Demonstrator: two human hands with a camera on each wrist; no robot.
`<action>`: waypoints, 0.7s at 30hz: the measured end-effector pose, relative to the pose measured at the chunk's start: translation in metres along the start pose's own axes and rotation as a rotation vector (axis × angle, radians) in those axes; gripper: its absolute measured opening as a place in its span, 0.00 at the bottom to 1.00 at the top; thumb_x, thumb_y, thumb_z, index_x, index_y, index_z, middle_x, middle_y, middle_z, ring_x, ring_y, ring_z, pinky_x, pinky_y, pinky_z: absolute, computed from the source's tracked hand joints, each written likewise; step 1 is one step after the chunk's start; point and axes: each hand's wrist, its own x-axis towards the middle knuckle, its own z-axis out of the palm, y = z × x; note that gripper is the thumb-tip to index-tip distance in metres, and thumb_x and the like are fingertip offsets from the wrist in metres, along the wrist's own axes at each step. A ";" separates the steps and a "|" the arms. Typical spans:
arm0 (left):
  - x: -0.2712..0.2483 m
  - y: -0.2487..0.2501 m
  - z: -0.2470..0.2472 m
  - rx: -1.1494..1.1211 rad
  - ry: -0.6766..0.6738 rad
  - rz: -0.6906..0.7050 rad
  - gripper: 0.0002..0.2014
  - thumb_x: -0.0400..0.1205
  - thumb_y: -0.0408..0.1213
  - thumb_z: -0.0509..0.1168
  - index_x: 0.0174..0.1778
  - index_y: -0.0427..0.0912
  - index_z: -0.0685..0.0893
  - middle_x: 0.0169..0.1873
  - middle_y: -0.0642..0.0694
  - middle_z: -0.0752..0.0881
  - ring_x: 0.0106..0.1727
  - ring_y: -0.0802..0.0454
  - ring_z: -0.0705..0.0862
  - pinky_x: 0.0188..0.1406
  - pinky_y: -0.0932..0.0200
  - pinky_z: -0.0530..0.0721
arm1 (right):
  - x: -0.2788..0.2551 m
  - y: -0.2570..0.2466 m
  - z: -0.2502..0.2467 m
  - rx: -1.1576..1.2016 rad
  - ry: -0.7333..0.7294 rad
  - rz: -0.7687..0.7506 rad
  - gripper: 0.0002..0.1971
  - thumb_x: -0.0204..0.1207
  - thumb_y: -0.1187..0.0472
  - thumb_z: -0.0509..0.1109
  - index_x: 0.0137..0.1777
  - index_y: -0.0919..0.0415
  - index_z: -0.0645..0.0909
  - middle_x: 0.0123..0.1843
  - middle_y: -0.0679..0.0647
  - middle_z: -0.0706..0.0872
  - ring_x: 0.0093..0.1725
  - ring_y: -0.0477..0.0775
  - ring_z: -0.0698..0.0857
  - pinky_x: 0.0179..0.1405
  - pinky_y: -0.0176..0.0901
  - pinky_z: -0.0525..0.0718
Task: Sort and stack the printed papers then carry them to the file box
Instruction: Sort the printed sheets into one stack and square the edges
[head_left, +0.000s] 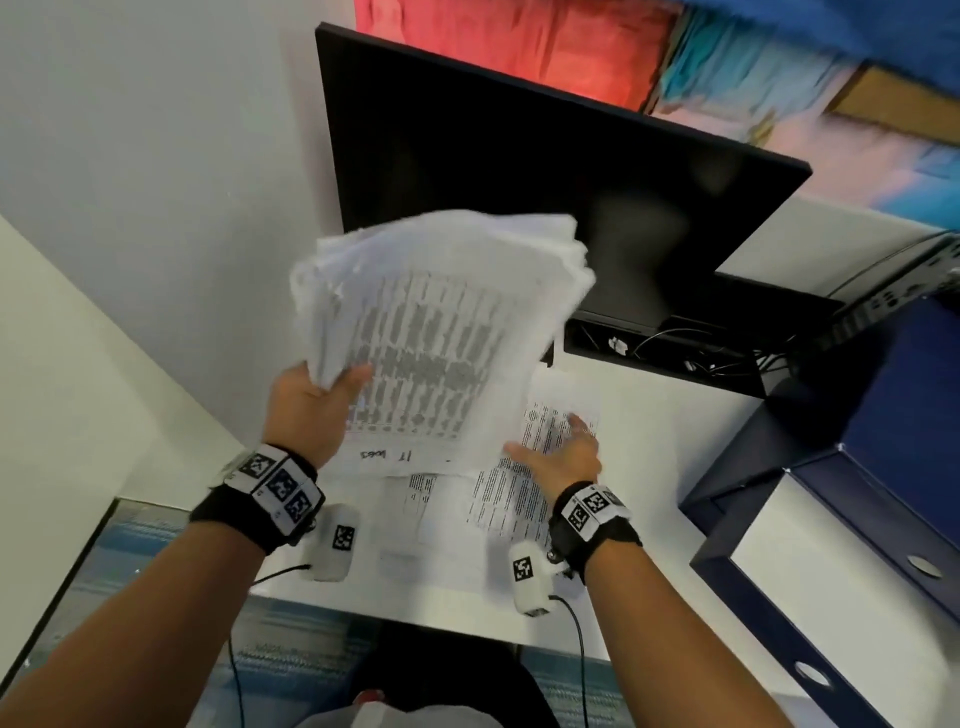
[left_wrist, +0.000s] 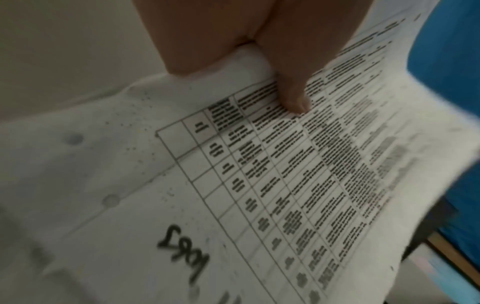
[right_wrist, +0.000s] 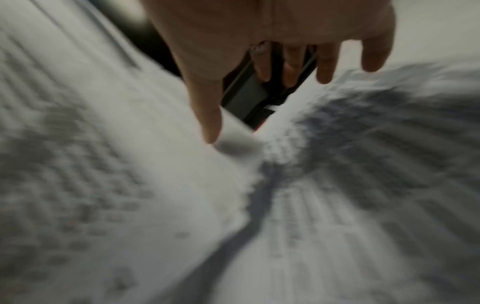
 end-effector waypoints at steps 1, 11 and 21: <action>0.004 0.001 -0.008 0.012 0.026 0.008 0.13 0.80 0.40 0.73 0.31 0.42 0.80 0.26 0.47 0.79 0.26 0.51 0.76 0.14 0.75 0.72 | 0.002 0.009 -0.003 -0.147 0.041 0.116 0.58 0.57 0.43 0.86 0.84 0.57 0.58 0.80 0.59 0.67 0.77 0.64 0.70 0.74 0.57 0.73; -0.002 -0.017 -0.049 0.060 0.067 -0.093 0.21 0.78 0.48 0.73 0.35 0.32 0.79 0.26 0.40 0.79 0.26 0.45 0.79 0.30 0.57 0.83 | -0.005 0.025 0.043 -0.429 0.048 0.000 0.54 0.67 0.43 0.79 0.86 0.56 0.51 0.83 0.55 0.63 0.78 0.64 0.64 0.76 0.63 0.64; -0.004 -0.024 -0.062 -0.046 0.117 -0.037 0.16 0.79 0.42 0.74 0.38 0.30 0.82 0.30 0.36 0.83 0.30 0.44 0.81 0.35 0.56 0.83 | -0.018 0.022 0.069 -0.607 0.082 -0.025 0.59 0.60 0.28 0.75 0.82 0.64 0.58 0.77 0.59 0.64 0.75 0.63 0.65 0.75 0.58 0.64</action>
